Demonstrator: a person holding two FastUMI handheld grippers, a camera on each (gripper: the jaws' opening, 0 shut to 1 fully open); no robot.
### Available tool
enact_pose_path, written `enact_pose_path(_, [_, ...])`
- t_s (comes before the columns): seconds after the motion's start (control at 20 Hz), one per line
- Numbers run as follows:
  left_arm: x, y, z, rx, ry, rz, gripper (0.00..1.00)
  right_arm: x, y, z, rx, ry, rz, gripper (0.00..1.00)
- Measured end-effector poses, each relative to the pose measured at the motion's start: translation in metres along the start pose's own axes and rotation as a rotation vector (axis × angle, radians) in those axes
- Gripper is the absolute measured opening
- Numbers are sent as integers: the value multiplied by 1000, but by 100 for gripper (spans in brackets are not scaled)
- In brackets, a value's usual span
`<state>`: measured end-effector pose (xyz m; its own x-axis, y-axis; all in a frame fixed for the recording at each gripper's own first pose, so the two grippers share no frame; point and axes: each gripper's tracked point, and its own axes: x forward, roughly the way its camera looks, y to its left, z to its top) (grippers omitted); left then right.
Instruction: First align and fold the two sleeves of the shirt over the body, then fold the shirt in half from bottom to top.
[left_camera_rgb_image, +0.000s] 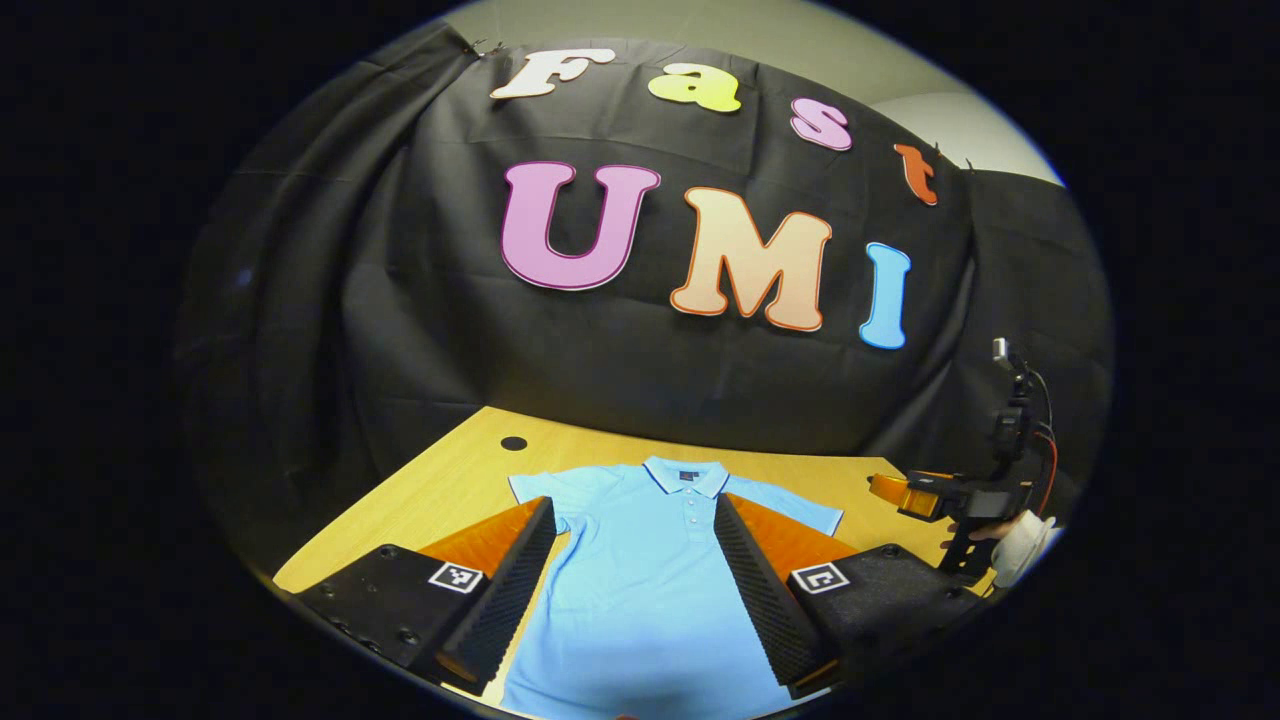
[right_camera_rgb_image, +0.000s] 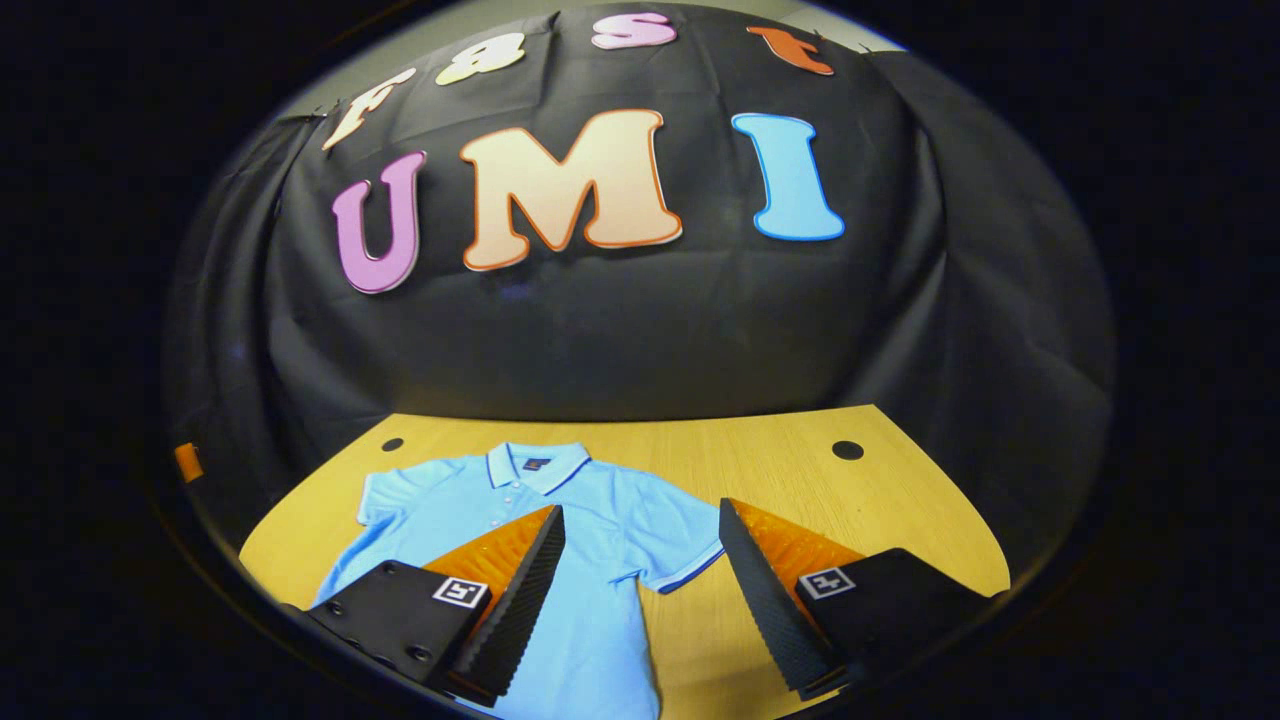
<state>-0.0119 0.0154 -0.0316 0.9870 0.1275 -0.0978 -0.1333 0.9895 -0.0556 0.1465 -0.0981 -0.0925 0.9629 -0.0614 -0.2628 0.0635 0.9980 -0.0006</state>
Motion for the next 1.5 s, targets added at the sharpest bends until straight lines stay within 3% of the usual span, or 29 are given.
enact_pose_path(0.45, [13,-14,-25,4,86,44,95,128,-48,-82,-36,237,-22,94])
enact_pose_path(0.6, [18,-19,-34,-14,112,41,96,140,-61,-104,-30,288,-45,98])
enact_pose_path(0.8, [18,-20,-43,-28,136,58,96,147,-62,-112,-43,300,-30,94])
enact_pose_path(1.0, [18,-15,-50,-33,161,78,96,149,-58,-113,-67,290,-3,97])
enact_pose_path(1.1, [18,-14,-51,-42,165,86,96,151,-56,-114,-65,289,11,85])
enact_pose_path(1.2, [18,-13,-52,-47,166,91,96,152,-52,-115,-51,290,27,64])
enact_pose_path(1.35, [19,-14,-52,-48,172,92,95,149,-44,-116,-26,301,43,19])
enact_pose_path(1.4, [18,-14,-52,-48,172,92,95,149,-43,-116,-25,301,38,13])
enact_pose_path(1.5, [18,-13,-53,-51,168,96,96,146,-42,-114,-18,309,23,12])
